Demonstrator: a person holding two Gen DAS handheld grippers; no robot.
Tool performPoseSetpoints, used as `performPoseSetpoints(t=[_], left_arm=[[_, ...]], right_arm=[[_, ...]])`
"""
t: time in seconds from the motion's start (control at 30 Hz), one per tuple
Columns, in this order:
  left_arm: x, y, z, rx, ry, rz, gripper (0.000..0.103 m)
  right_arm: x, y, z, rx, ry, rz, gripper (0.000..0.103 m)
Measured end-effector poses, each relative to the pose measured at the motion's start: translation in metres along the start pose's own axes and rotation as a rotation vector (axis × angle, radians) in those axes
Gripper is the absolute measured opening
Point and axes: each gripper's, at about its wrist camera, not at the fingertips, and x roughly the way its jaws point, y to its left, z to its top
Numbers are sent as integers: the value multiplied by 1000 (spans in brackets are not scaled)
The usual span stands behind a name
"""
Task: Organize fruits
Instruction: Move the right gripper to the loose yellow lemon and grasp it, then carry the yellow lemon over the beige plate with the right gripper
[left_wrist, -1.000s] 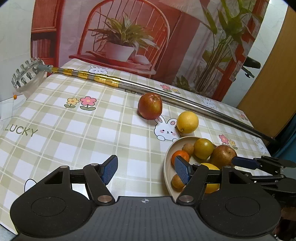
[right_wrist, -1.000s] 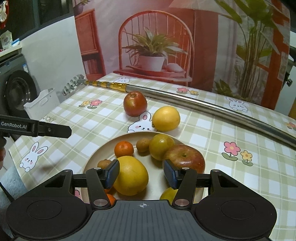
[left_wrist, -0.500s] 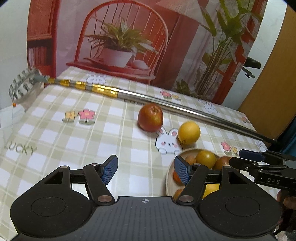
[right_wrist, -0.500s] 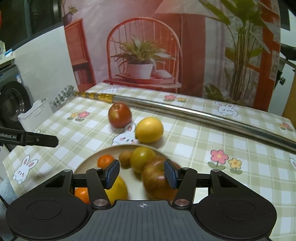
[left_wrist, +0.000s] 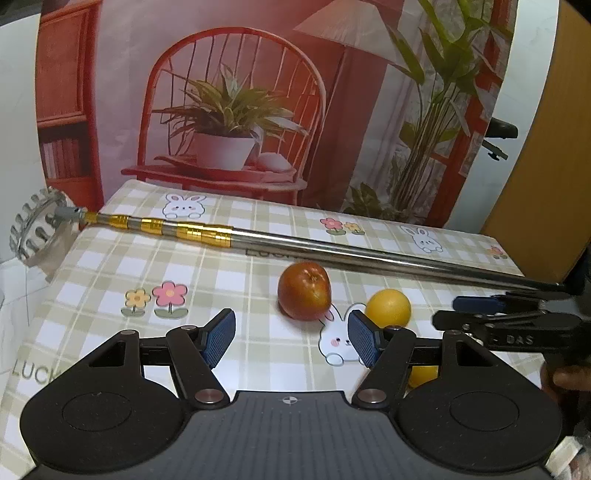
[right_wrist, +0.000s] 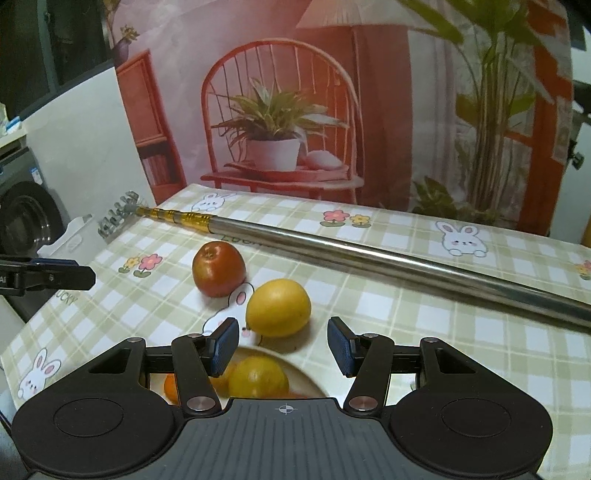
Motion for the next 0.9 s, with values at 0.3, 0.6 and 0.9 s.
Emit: performPoseSetpoints(t=[0.3,0.6,0.9], left_arm=[[17,6,1,-13,11,-30,70],[26,11,-6,-33,34,-43,70],[30,11,-8,-29,45,-36,70]], right_arm=[[58,-5,24,36,91,28,51],[94,-20,31,205,197,50,54],[110,-28,29,322,256,86,55]])
